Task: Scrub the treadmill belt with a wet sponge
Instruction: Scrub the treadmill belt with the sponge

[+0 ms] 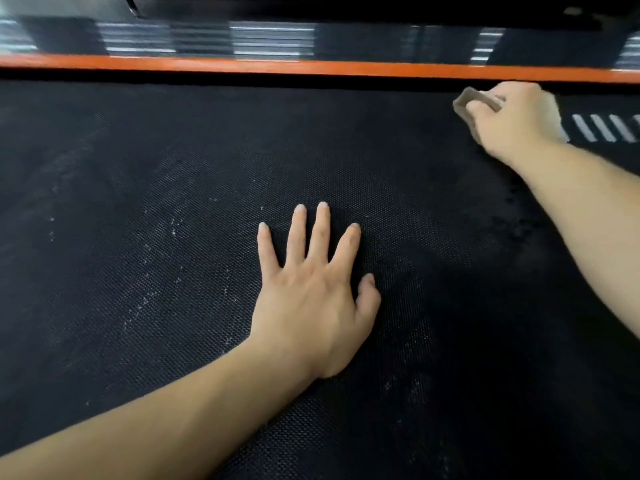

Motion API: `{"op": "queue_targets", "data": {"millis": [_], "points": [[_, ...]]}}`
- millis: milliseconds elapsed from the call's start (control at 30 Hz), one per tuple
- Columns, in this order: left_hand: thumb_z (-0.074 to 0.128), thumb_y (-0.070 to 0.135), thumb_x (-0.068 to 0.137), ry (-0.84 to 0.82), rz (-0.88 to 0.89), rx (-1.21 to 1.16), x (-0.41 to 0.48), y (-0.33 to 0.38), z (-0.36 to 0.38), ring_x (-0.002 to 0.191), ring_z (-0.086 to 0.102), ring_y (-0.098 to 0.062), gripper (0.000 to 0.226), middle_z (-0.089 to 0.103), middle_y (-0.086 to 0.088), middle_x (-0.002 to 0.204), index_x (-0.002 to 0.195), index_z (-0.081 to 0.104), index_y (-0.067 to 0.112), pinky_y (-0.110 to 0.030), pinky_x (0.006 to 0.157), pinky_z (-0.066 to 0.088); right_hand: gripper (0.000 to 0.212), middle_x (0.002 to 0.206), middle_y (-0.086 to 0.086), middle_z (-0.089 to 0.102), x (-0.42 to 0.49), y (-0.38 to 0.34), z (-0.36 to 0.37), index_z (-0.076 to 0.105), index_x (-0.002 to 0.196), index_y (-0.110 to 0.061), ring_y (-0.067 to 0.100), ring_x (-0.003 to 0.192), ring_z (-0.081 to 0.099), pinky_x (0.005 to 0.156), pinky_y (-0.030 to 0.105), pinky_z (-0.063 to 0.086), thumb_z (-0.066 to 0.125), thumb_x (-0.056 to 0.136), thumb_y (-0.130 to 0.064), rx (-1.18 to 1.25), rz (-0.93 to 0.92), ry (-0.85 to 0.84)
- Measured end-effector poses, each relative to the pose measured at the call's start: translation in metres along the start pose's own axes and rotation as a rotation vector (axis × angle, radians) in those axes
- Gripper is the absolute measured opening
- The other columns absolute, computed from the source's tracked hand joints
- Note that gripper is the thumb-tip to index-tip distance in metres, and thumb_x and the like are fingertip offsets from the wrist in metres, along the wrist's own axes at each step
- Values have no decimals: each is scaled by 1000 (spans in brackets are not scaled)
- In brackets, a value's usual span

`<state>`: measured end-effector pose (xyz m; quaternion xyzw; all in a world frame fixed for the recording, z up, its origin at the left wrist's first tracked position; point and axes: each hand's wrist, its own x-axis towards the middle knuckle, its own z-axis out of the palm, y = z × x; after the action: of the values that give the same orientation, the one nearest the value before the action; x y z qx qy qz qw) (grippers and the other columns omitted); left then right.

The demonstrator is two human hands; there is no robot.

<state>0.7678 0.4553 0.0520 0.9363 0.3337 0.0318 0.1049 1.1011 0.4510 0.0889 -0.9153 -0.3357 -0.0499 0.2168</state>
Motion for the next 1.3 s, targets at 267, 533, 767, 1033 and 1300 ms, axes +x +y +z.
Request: {"op": "queue_targets", "data": {"millis": [267, 533, 767, 1033, 1300], "points": [[15, 61, 96, -16, -10, 9, 0, -1, -1, 158, -12, -29, 69, 0, -6, 172, 159, 16, 31, -62, 122, -11, 34, 112, 14, 65, -42, 11, -5, 72, 113, -20, 38, 107, 59, 85, 44, 48, 54, 99, -44, -34, -171, -57], [13, 61, 95, -21, -22, 9, 0, 0, -3, 158, -10, -27, 71, 1, -5, 172, 159, 16, 32, -61, 123, -9, 24, 92, 6, 55, -91, 5, -11, 74, 101, -22, 29, 87, 55, 73, 37, 42, 59, 97, -39, 55, -296, -122], [14, 62, 95, -23, -28, 21, 1, -1, 0, 158, -9, -27, 70, 2, -4, 172, 159, 16, 33, -62, 123, -7, 30, 93, 9, 56, -101, 14, -19, 72, 101, -15, 34, 88, 57, 71, 36, 42, 57, 98, -41, 7, -187, -56], [13, 63, 94, -18, -40, 22, 0, -1, 1, 158, -8, -26, 71, 4, -4, 172, 159, 18, 34, -62, 124, -5, 34, 101, 11, 60, -117, 37, -36, 70, 112, -21, 38, 94, 60, 77, 41, 46, 52, 96, -45, -33, -75, 10], [15, 63, 94, -2, -36, 31, 0, -1, 4, 158, -3, -27, 71, 8, -5, 172, 158, 22, 33, -63, 123, -2, 29, 91, 0, 51, -149, 44, -46, 71, 104, -17, 33, 92, 58, 87, 50, 47, 57, 99, -41, -20, -190, -64]]}}
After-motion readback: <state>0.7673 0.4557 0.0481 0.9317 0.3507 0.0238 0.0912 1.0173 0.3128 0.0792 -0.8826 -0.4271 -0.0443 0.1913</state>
